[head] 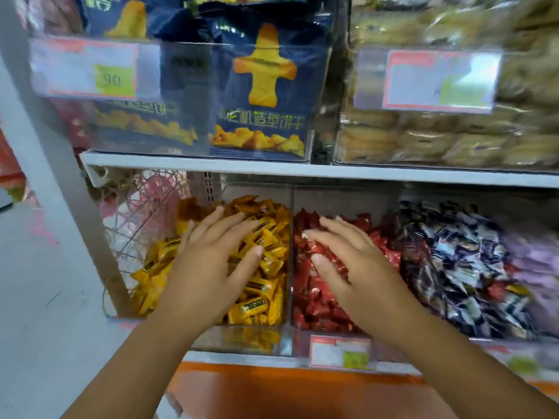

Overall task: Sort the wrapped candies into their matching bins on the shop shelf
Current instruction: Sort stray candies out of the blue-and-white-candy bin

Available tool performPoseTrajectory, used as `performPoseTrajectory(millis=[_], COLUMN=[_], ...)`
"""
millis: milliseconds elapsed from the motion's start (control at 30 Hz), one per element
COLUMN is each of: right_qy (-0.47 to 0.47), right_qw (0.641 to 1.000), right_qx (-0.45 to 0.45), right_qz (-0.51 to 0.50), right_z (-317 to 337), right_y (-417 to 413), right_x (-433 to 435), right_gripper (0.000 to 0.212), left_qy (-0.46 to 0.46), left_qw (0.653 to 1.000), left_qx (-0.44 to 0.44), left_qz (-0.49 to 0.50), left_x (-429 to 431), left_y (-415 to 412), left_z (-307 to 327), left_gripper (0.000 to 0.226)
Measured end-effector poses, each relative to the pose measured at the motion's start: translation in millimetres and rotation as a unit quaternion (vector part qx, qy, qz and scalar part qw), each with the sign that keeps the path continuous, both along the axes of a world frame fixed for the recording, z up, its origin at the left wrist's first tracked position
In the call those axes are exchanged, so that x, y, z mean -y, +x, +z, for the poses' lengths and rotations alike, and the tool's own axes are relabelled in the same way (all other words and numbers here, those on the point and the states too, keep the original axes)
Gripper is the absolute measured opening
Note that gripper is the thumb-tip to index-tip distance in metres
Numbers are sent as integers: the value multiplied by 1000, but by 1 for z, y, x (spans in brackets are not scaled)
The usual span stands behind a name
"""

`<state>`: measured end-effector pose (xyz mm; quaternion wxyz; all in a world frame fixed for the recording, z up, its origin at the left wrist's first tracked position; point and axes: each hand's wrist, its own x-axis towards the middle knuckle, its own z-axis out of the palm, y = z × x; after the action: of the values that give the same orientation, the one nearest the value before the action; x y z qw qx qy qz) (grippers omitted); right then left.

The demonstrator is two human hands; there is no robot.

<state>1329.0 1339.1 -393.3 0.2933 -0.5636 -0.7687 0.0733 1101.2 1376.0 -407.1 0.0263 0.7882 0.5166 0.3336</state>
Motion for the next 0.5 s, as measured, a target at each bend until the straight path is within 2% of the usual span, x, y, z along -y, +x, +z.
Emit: performPoseTrajectory(millis=[167, 233, 333, 400, 500], right_qy=[-7, -12, -74, -111, -146], right_qw=[991, 980, 965, 955, 950], right_qx=[-56, -57, -50, -52, 1], right_qz=[-123, -188, -246, -272, -275], right_z=[12, 11, 0, -10, -18], right_y=[100, 146, 206, 231, 245], right_x=[26, 34, 40, 40, 34], right_gripper=[37, 31, 32, 34, 25], left_qy=[22, -9, -88, -97, -100], left_qw=[991, 985, 977, 975, 975], left_qx=[-9, -10, -27, -37, -56], left_qz=[-129, -174, -193, -197, -192], left_x=[16, 26, 33, 31, 28], left_y=[80, 116, 159, 180, 203], left_z=[-5, -7, -14, -19, -23], left_gripper=[45, 46, 61, 66, 64])
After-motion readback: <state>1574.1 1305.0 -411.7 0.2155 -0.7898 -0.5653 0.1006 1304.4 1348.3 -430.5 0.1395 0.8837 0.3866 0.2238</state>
